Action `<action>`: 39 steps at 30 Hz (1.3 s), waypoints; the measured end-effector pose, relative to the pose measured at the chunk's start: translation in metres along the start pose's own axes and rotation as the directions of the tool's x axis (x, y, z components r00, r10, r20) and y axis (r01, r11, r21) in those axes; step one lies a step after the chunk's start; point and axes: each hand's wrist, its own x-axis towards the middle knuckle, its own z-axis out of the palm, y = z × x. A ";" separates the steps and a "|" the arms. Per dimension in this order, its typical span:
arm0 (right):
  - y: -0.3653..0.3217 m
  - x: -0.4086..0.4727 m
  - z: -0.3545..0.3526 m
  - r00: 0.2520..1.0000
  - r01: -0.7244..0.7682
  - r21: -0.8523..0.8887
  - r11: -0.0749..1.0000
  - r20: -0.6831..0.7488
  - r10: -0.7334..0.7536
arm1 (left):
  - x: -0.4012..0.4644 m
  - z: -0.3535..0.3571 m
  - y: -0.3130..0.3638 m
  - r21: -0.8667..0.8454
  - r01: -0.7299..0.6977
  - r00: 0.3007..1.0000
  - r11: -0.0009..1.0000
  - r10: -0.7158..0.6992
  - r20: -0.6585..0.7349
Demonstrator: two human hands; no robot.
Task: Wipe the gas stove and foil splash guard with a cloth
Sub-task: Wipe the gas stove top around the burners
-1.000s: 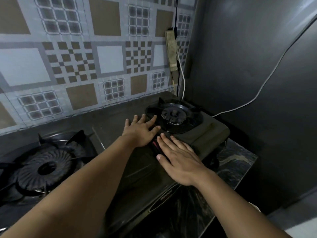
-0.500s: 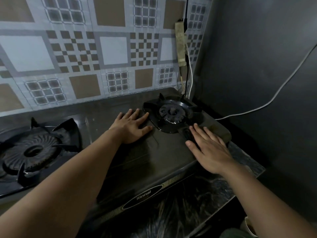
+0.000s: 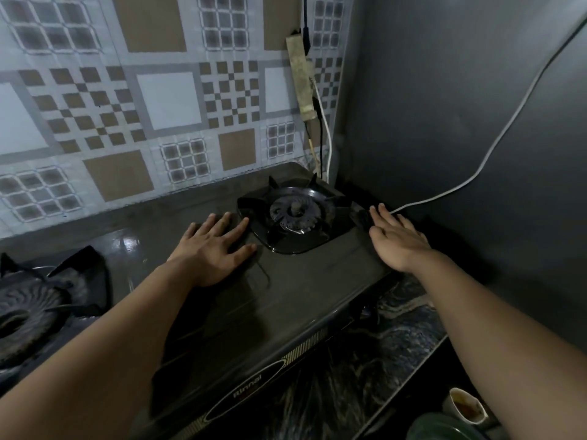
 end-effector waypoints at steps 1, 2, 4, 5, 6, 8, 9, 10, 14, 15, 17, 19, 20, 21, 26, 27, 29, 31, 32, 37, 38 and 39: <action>0.001 0.004 -0.002 1.000 -0.001 0.002 1.000 0.013 0.001 | 0.000 0.001 -0.001 0.004 0.000 1.000 1.000 0.000 0.006; 0.001 0.008 -0.003 1.000 0.000 0.004 1.000 0.022 0.000 | 0.000 0.001 -0.001 0.005 -0.001 1.000 1.000 0.001 0.012; 0.003 0.016 -0.003 1.000 0.011 0.012 1.000 0.023 -0.011 | 0.001 0.002 0.000 0.008 0.000 1.000 1.000 0.000 0.011; 0.004 0.020 -0.004 1.000 0.016 0.020 1.000 0.024 -0.016 | 0.002 0.002 0.002 0.015 0.000 1.000 1.000 0.000 0.005; 0.004 0.025 -0.006 0.999 0.019 0.034 0.999 0.030 -0.020 | 0.002 0.001 0.003 0.022 0.000 1.000 1.000 0.000 0.003; 0.003 0.035 -0.007 0.997 0.042 0.081 0.996 0.057 -0.046 | 0.000 0.002 0.003 0.026 0.001 1.000 1.000 -0.001 0.014; 0.004 0.042 -0.008 0.995 0.060 0.128 0.990 0.070 -0.070 | 0.001 0.001 0.003 0.024 0.007 1.000 1.000 -0.007 0.015; 0.004 0.047 -0.009 0.993 0.072 0.184 0.980 0.081 -0.088 | 0.000 0.001 0.002 0.022 0.007 1.000 1.000 -0.007 0.014; 0.001 0.068 -0.014 0.976 0.109 0.378 0.919 0.134 -0.172 | 0.000 -0.001 0.005 0.017 0.031 1.000 0.999 -0.031 0.007; 0.000 0.072 -0.016 0.970 0.113 0.420 0.900 0.152 -0.192 | 0.000 -0.001 0.007 0.015 0.040 0.999 0.999 -0.040 0.004; -0.002 0.085 -0.018 0.959 0.083 0.507 0.858 0.194 -0.207 | 0.001 -0.002 0.009 0.012 0.052 0.999 0.999 -0.052 -0.004; -0.003 0.100 -0.017 0.951 0.017 0.580 0.815 0.242 -0.192 | 0.000 -0.003 0.010 0.014 0.057 0.998 0.998 -0.057 -0.003; -0.003 0.107 -0.016 0.945 -0.017 0.603 0.798 0.270 -0.183 | 0.000 -0.003 0.011 0.016 0.059 0.998 0.998 -0.059 -0.002; -0.002 0.116 -0.014 0.938 -0.049 0.616 0.786 0.300 -0.176 | 0.000 -0.003 0.012 0.018 0.062 0.998 0.998 -0.062 -0.001; -0.013 0.152 -0.012 0.877 -0.040 0.666 0.745 0.381 -0.293 | -0.001 -0.006 0.016 0.023 0.066 0.998 0.998 -0.066 -0.006; -0.016 0.161 -0.011 0.873 -0.027 0.669 0.743 0.377 -0.308 | -0.001 -0.006 0.016 0.019 0.067 0.998 0.998 -0.067 -0.006; -0.022 0.175 -0.008 0.875 -0.002 0.671 0.742 0.361 -0.324 | -0.001 -0.005 0.015 0.017 0.068 0.998 0.998 -0.068 -0.005; -0.029 0.186 -0.006 0.873 0.036 0.686 0.727 0.333 -0.357 | -0.001 -0.005 0.015 0.016 0.070 0.998 0.997 -0.070 -0.008; -0.033 0.192 -0.006 0.871 0.067 0.680 0.730 0.317 -0.375 | 0.000 -0.004 0.016 0.017 0.072 0.997 0.997 -0.071 -0.011; -0.052 0.225 -0.004 0.879 0.119 0.607 0.785 0.304 -0.368 | 0.001 -0.004 0.015 0.029 0.081 0.996 0.996 -0.080 -0.027; -0.056 0.231 -0.001 0.881 0.117 0.602 0.790 0.305 -0.363 | 0.001 -0.004 0.015 0.027 0.080 0.997 0.996 -0.079 -0.027; -0.059 0.237 0.001 0.883 0.116 0.602 0.790 0.303 -0.360 | 0.001 -0.004 0.015 0.028 0.078 0.997 0.997 -0.077 -0.026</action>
